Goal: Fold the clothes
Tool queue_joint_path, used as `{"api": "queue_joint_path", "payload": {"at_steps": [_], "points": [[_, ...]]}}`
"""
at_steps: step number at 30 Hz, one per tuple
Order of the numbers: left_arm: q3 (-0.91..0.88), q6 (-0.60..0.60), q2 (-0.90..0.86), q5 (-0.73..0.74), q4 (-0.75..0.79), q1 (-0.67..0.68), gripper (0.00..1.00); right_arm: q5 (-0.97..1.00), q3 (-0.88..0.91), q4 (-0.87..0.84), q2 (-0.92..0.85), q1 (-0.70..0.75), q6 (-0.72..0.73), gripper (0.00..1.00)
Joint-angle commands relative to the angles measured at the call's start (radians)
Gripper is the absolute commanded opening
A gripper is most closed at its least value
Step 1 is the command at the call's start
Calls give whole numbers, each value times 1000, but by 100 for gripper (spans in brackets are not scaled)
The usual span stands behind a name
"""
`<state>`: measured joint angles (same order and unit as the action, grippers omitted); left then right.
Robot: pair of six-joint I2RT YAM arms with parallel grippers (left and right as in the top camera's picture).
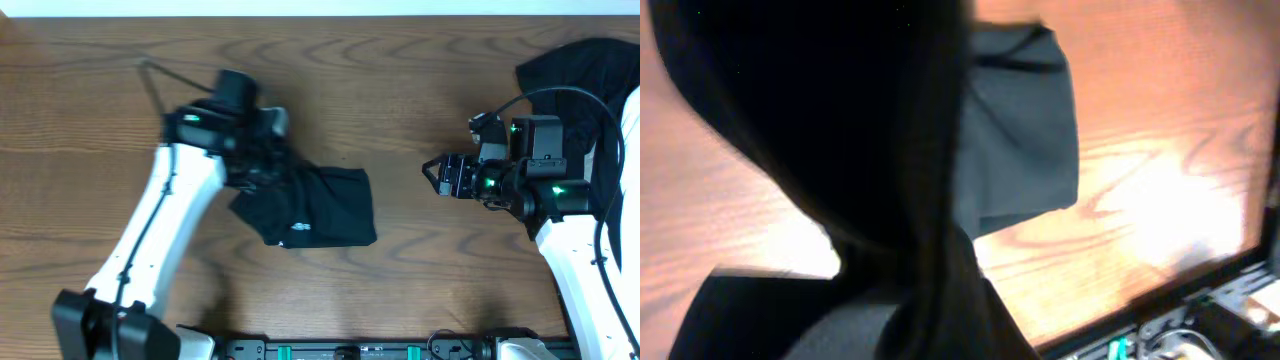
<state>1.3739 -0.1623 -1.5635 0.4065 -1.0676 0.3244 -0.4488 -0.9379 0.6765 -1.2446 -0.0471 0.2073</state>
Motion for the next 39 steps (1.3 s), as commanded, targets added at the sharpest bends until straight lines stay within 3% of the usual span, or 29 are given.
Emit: {"api": "queue_joint_path", "payload": {"at_steps": [1,13,20,32,34,37,39], "points": [[15,-64,-52,-84,27,106,6,-4,-10,1,3,8,-14,76],[15,-235,-331,-107,285,306,6,-3,-10,20,3,7,-14,77],[15,-304,-377,-109,397,368,6,-3,-10,24,3,7,-14,77],[3,-354,-382,-190,434,393,7,-3,-10,37,3,7,-14,77],[3,-356,-382,-190,434,393,11,-3,-10,42,3,7,-14,77],[4,-356,-381,-178,433,393,32,-3,-10,46,3,7,-14,77],[17,-352,-375,-175,400,387,34,-3,-10,49,3,7,-14,77]]}}
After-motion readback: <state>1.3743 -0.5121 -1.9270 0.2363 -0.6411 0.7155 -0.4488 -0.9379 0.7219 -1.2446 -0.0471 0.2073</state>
